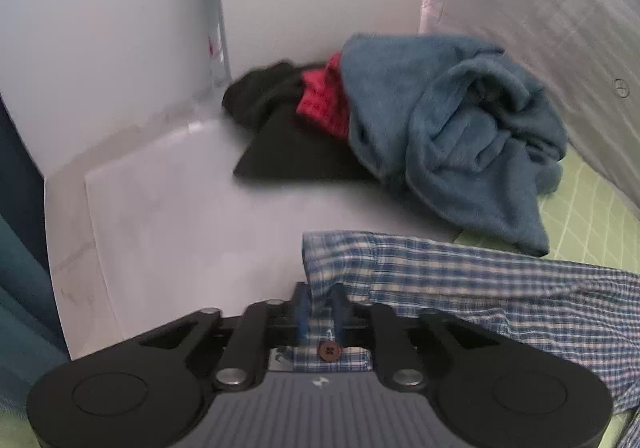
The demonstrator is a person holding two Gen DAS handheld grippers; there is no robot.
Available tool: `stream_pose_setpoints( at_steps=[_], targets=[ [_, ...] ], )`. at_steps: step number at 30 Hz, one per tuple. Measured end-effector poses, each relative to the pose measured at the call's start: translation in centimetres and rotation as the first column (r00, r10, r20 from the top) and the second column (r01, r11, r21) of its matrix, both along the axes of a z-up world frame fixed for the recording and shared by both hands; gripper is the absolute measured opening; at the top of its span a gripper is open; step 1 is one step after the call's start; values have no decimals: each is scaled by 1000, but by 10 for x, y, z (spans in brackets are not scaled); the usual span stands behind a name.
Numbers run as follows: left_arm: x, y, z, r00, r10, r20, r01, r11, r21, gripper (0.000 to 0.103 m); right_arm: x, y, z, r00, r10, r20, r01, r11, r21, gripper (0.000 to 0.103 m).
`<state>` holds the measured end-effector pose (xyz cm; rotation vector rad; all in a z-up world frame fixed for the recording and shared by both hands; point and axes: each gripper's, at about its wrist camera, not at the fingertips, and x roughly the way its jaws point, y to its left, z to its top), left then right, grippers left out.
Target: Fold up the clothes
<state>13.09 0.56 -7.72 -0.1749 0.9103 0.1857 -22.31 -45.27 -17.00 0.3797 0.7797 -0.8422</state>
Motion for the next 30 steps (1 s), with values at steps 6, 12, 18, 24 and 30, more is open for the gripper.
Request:
stream_pose_setpoints(
  at_steps=[6,12,18,24,30],
  targets=[
    [0,-12,-11,999,-31,-44,31,999,8,74,0,1,-1,1000,-3,8,3,1000,-9,103],
    [0,-19,-29,993,-39,-109,47,996,74,76,-1,4,-2,1000,-6,20,6,1000,-24,103],
    [-3,-19,-29,997,2,-76,3,998,58,53,-1,3,-3,1000,-5,24,6,1000,-29,103],
    [-7,-38,-11,995,-94,-13,94,995,25,3,1,3,-4,1000,-2,32,3,999,-39,103],
    [-19,-92,24,951,-295,97,302,950,-74,0,0,4,-6,999,3,49,0,998,-60,103]
  ],
)
